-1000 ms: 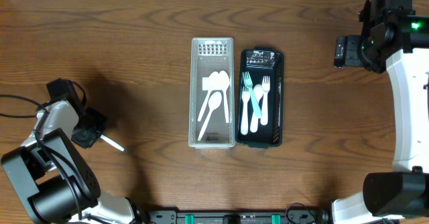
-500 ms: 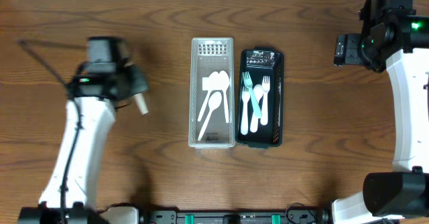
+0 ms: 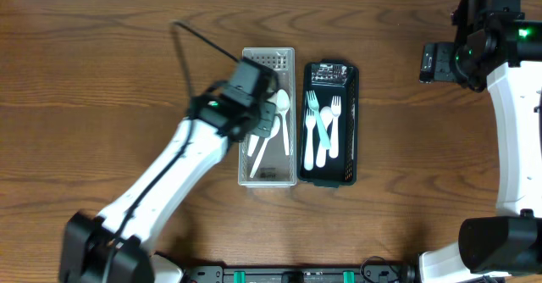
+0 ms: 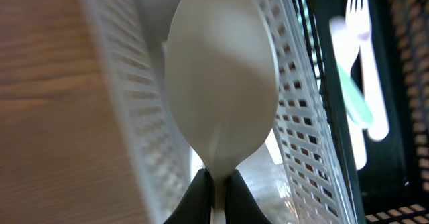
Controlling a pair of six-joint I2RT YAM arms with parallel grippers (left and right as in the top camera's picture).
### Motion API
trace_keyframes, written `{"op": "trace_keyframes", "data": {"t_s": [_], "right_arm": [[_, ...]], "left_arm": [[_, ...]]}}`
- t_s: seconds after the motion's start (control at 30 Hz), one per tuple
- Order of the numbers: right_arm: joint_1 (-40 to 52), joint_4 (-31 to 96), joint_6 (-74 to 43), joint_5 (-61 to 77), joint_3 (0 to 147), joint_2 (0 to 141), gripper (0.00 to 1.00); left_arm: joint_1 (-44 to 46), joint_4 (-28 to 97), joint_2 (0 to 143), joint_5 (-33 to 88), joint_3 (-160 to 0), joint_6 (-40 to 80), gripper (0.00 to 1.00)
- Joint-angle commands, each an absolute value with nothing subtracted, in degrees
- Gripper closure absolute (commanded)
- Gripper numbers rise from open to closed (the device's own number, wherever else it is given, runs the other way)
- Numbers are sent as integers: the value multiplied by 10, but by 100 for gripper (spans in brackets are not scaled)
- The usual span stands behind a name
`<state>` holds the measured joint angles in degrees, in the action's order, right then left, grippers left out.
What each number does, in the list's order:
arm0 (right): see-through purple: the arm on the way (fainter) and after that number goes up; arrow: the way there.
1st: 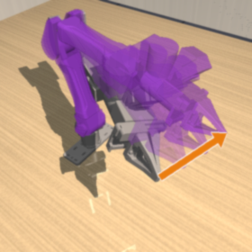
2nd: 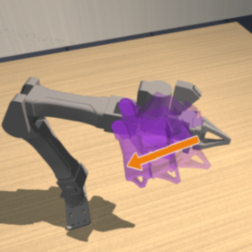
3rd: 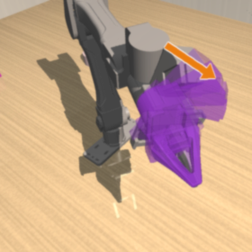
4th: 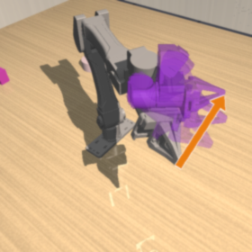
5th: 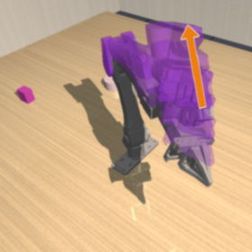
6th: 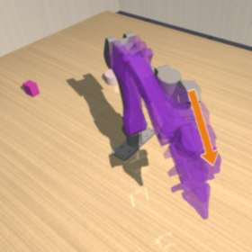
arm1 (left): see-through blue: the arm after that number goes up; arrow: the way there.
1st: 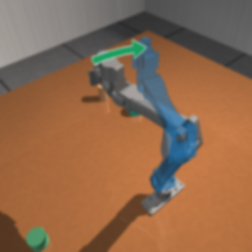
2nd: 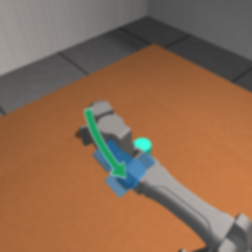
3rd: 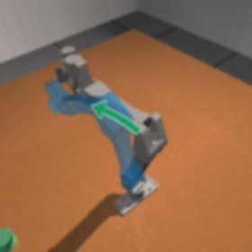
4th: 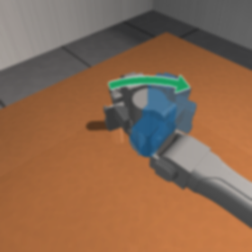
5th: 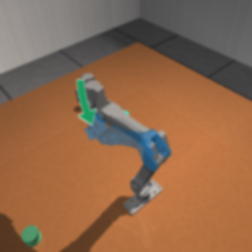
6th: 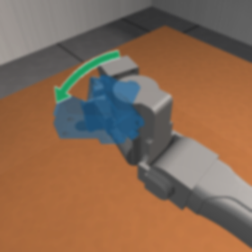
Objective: Pack container
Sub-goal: 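Carry the spoon into the white caddy and release it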
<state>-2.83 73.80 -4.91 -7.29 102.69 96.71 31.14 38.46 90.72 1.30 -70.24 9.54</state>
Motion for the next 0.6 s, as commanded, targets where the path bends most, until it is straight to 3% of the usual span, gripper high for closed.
{"op": "trace_keyframes", "data": {"t_s": [0.0,0.13,0.2,0.37,0.57], "right_arm": [[-37,735,-42,-70,1011,968,8],[-37,730,-42,-70,995,968,8],[-37,729,-42,-70,987,968,7],[-37,726,-42,-70,975,968,7],[-37,700,-35,-70,975,968,3]], "left_arm": [[332,378,944,4,-711,86,94],[337,370,977,4,-711,86,90],[337,370,987,4,-711,86,71],[331,374,982,4,-720,76,51],[287,431,941,-13,-795,73,43]]}}
